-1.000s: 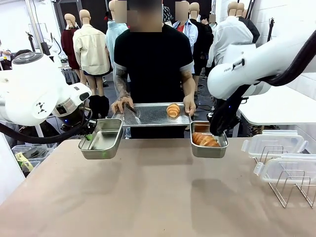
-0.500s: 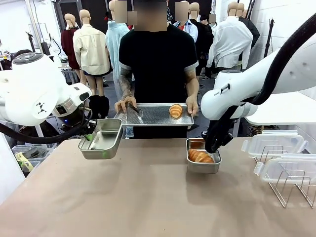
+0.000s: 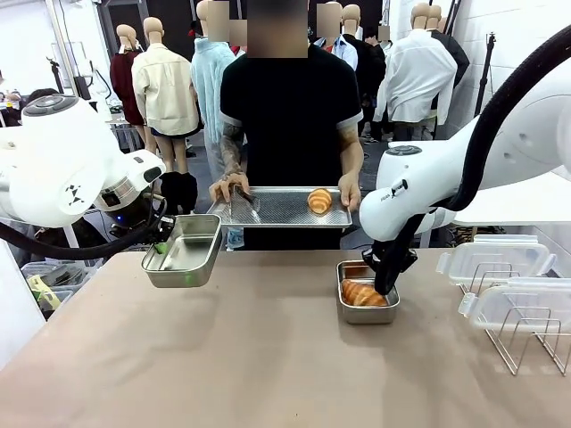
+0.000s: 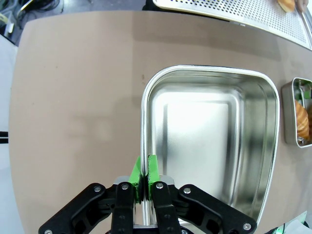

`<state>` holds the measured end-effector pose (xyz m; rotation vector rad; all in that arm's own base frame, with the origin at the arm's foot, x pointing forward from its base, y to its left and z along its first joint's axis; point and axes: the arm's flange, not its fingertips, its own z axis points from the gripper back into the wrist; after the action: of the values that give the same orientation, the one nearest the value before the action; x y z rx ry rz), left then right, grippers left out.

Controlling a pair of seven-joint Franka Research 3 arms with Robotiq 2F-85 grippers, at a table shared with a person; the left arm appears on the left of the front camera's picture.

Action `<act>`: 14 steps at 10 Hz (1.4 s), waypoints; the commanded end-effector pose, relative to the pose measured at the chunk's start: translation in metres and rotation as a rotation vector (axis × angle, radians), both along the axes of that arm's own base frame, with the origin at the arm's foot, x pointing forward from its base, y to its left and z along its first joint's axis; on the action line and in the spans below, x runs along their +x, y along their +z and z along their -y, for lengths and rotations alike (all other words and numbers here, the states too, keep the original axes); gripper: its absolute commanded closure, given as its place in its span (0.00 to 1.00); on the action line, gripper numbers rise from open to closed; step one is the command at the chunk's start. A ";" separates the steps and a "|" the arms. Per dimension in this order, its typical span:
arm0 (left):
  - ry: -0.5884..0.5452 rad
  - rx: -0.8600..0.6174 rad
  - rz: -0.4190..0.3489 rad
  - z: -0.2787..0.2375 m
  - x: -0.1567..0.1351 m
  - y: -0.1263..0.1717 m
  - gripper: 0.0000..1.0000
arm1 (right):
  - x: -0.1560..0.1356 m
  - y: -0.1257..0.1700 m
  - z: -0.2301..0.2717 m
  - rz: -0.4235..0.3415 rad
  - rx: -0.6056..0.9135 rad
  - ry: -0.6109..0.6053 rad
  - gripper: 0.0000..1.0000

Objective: Place the bread in airtight containers.
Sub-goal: Once an object is inside an Airtight Container , place the container in the center of the table.

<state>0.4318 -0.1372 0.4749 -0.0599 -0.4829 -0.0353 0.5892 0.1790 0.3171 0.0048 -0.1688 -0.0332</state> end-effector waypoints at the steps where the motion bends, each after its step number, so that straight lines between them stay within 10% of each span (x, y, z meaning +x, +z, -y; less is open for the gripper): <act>1: -0.004 0.001 0.009 -0.002 0.000 0.003 1.00 | 0.006 -0.006 -0.004 0.005 -0.036 -0.024 0.93; 6: -0.004 0.001 0.009 -0.002 0.000 0.003 1.00 | -0.010 0.015 -0.003 0.006 -0.020 -0.019 0.00; 9: -0.004 0.001 0.009 -0.002 0.000 0.003 1.00 | -0.021 0.034 -0.002 0.037 -0.028 -0.004 0.00; 14: -0.004 0.001 0.009 -0.002 0.000 0.003 1.00 | -0.074 0.149 0.036 0.041 -0.073 0.128 0.00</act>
<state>0.4320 -0.1371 0.4747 -0.0598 -0.4826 -0.0349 0.5265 0.1575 0.4510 -0.0398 -0.2179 0.0846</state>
